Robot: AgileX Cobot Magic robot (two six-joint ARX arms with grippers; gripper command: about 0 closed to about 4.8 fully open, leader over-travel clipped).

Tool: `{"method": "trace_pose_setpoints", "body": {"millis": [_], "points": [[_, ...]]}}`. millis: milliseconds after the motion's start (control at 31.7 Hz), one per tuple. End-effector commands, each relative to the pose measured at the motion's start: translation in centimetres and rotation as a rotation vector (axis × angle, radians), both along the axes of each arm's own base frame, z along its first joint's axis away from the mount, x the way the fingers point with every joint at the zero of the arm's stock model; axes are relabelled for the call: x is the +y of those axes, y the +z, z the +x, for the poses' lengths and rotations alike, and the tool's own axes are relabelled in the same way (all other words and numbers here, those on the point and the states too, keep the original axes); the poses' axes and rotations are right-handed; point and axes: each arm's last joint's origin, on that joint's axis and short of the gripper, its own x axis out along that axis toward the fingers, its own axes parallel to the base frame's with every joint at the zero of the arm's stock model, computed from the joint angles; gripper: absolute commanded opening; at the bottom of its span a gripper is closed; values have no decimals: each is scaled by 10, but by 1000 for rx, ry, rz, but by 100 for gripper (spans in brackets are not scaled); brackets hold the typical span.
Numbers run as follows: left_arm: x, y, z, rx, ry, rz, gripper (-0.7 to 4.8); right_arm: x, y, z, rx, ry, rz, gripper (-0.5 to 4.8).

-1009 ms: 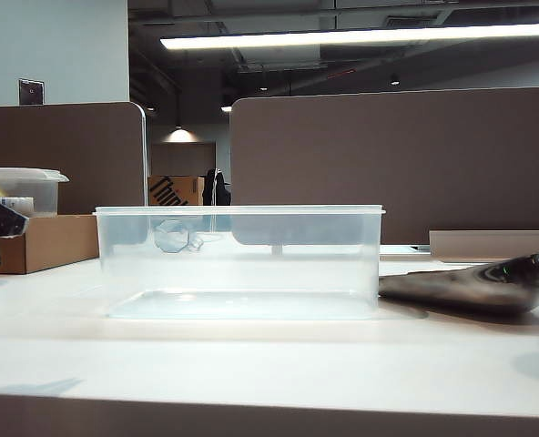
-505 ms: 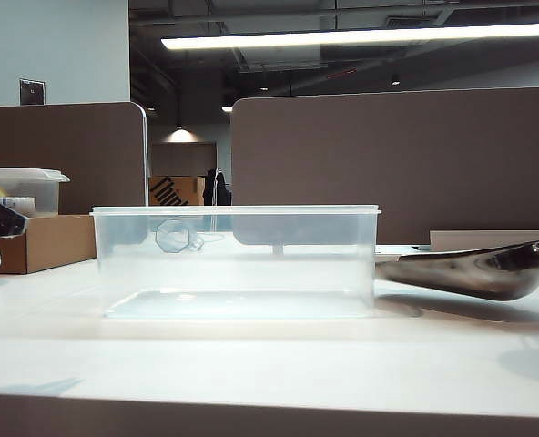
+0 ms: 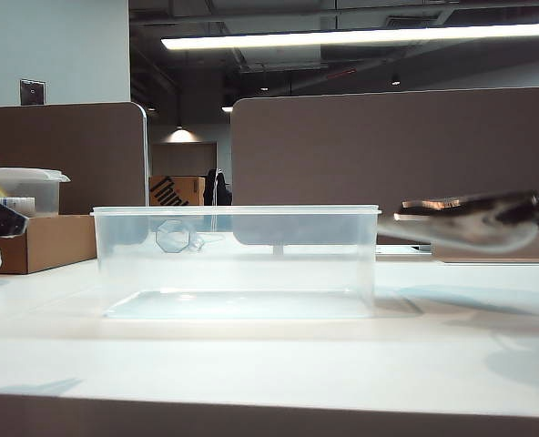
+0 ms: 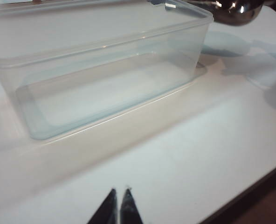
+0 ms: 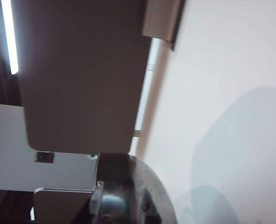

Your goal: Pick up the metal ice scoop from the table and place it inside the transparent plastic box.

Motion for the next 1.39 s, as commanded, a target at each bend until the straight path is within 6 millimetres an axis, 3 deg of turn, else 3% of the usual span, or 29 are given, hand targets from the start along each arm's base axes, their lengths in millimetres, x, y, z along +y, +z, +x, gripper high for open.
{"method": "trace_pose_setpoints", "body": {"millis": [32, 315, 473, 694, 820, 1135, 1388], "points": [[1, 3, 0, -24, 1, -18, 21, 2, 14, 10, -83, 57, -1, -5], [9, 7, 3, -64, 82, -44, 21, 26, 73, 67, -252, 409, -110, -5], [18, 8, 7, -84, 180, -52, 21, 57, 109, 98, -224, 594, -216, -5], [36, 12, 11, -130, 353, -65, 21, 105, 141, 135, -185, 844, -342, -5], [43, 14, 12, -148, 426, -67, 21, 128, 138, 151, -177, 934, -314, -5], [47, 16, 12, -173, 461, -75, 21, 167, 83, 162, -8, 1015, -279, -5], [47, 16, 12, -173, 461, -75, 21, 175, 75, 162, -14, 1005, -337, -5]]}}
